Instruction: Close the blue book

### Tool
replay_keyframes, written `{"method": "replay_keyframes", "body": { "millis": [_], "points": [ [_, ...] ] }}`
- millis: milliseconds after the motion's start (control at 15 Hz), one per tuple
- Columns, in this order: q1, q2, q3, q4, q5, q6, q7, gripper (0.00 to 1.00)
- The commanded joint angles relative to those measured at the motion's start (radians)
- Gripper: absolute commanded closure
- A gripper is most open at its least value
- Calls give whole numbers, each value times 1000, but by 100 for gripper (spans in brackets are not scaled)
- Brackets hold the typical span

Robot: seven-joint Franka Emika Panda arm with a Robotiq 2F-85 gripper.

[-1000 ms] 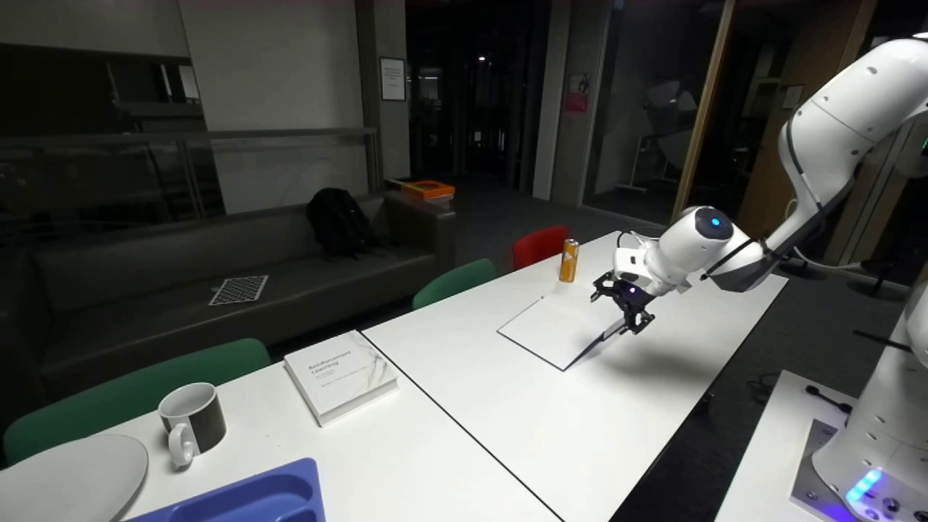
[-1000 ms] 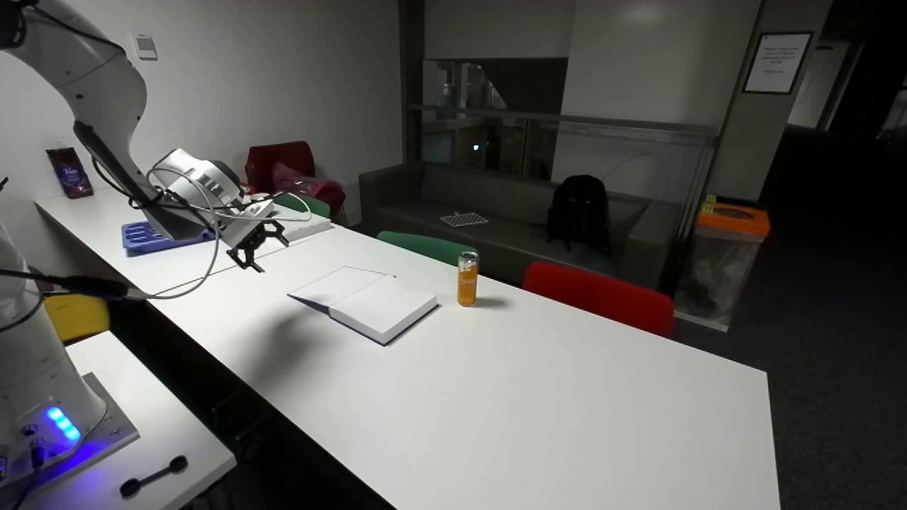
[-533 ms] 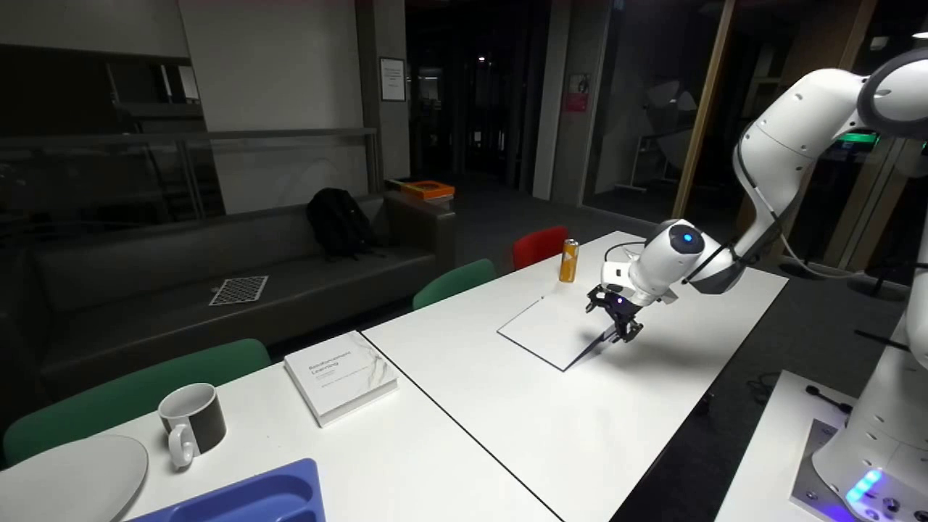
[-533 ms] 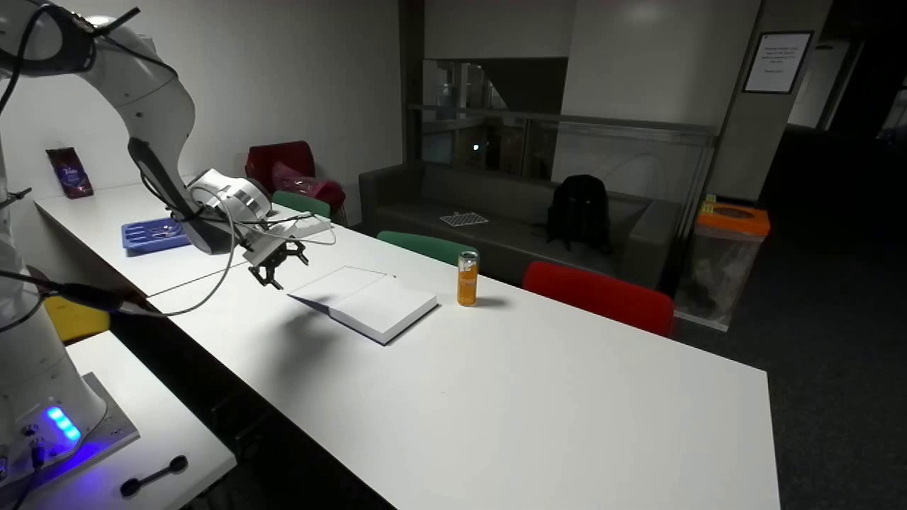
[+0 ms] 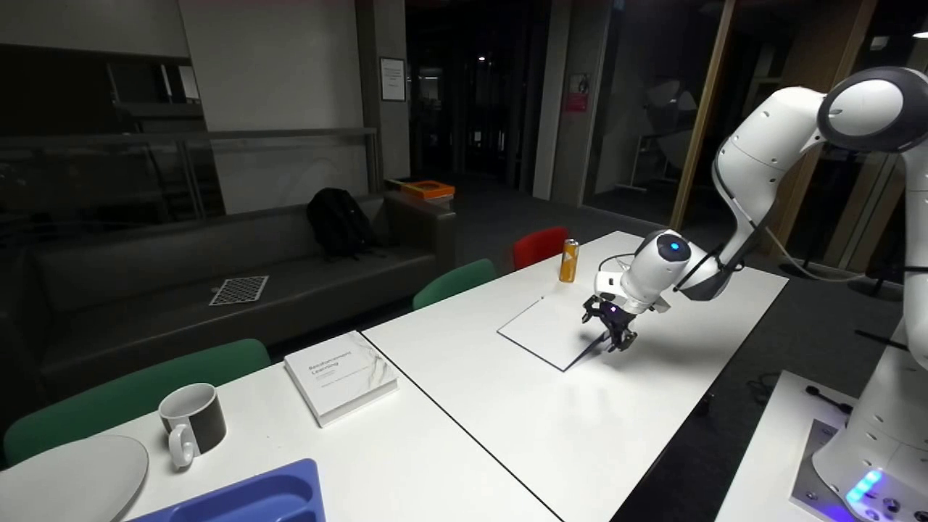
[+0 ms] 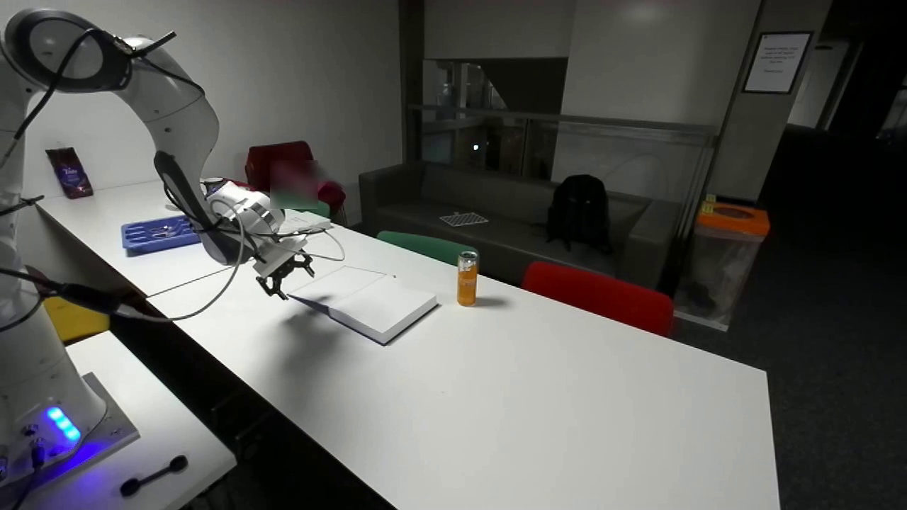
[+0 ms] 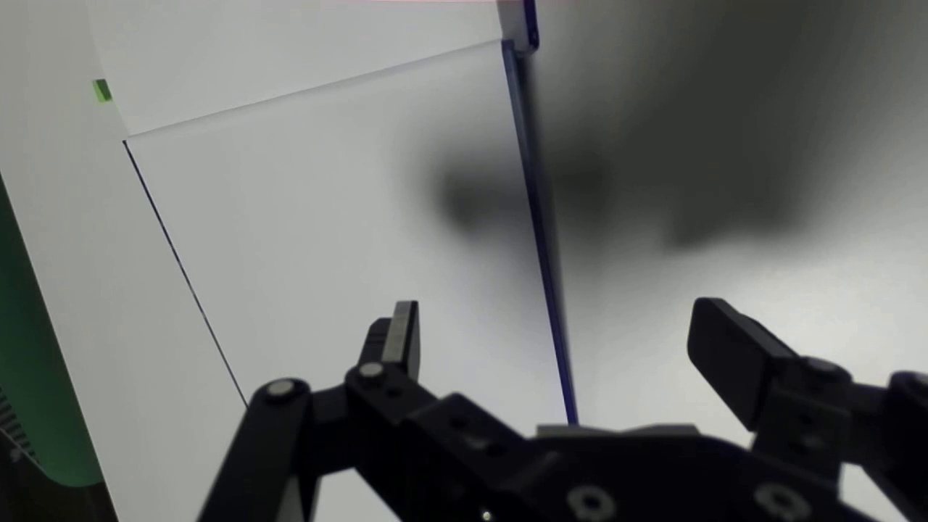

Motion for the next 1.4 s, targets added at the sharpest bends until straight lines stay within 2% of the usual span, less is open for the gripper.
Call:
{"method": "replay_keyframes", "body": {
  "millis": [0, 600, 1333],
  "points": [
    [12, -26, 11, -4, -23, -37, 36, 0],
    [41, -1, 57, 38, -154, -123, 142, 0],
    [16, 60, 65, 80, -310, -119, 271, 0]
  ]
}}
